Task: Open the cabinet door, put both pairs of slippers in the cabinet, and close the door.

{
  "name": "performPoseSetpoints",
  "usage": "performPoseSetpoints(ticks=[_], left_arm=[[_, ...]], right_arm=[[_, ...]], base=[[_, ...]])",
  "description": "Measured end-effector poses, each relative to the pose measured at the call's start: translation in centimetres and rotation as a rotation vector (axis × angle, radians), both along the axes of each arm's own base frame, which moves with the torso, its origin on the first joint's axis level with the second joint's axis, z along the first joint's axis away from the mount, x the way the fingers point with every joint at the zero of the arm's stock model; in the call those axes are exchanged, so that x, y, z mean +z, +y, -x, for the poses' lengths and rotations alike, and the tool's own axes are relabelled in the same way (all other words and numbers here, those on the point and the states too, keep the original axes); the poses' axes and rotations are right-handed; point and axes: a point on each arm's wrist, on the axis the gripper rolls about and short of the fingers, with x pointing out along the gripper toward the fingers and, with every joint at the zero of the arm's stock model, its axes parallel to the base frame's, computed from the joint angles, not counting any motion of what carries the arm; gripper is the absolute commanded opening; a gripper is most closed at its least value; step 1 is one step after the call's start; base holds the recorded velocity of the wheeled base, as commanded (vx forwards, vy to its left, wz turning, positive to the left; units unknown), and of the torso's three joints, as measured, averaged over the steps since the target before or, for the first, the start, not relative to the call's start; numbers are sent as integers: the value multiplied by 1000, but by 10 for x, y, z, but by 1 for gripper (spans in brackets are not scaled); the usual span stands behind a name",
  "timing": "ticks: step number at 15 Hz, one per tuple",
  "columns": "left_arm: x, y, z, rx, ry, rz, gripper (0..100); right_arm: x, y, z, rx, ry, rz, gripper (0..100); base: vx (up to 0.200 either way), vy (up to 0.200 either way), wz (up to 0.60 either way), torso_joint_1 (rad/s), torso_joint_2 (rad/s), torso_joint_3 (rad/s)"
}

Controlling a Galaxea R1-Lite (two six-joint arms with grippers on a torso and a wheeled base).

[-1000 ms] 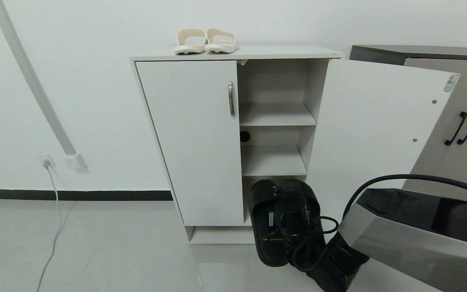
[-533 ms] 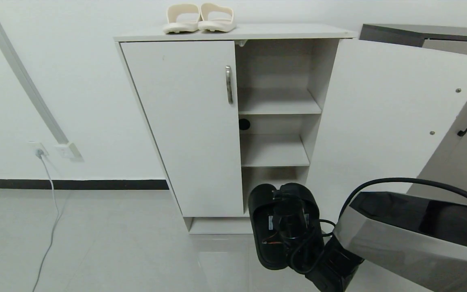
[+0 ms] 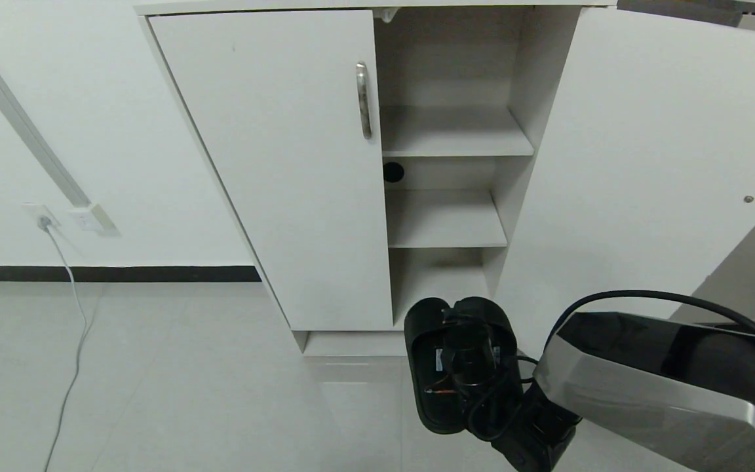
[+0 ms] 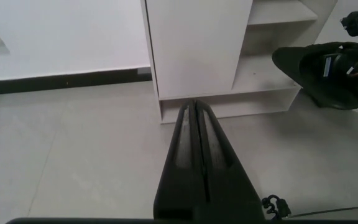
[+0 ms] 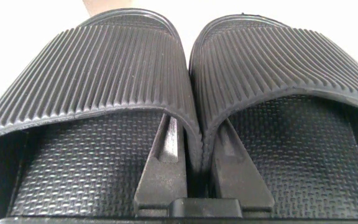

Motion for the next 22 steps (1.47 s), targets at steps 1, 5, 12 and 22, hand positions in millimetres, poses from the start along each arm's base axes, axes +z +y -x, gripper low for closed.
performPoseSetpoints(ticks=[1, 5, 12, 22], left_arm=[[0, 0, 0, 0, 0, 0, 0], [0, 0, 0, 1, 0, 1, 0], [0, 0, 0, 1, 0, 1, 0], [0, 0, 0, 1, -1, 3, 0]], right_arm=[[1, 0, -3, -2, -38, -14, 0], [4, -3, -12, -5, -229, 19, 0], [12, -7, -20, -26, -279, 12, 0], [17, -7, -20, -28, -287, 5, 0]], base=[[0, 0, 0, 7, 2, -71], [0, 0, 0, 0, 0, 0], [0, 0, 0, 0, 0, 0], [120, 0, 0, 0, 2, 1]])
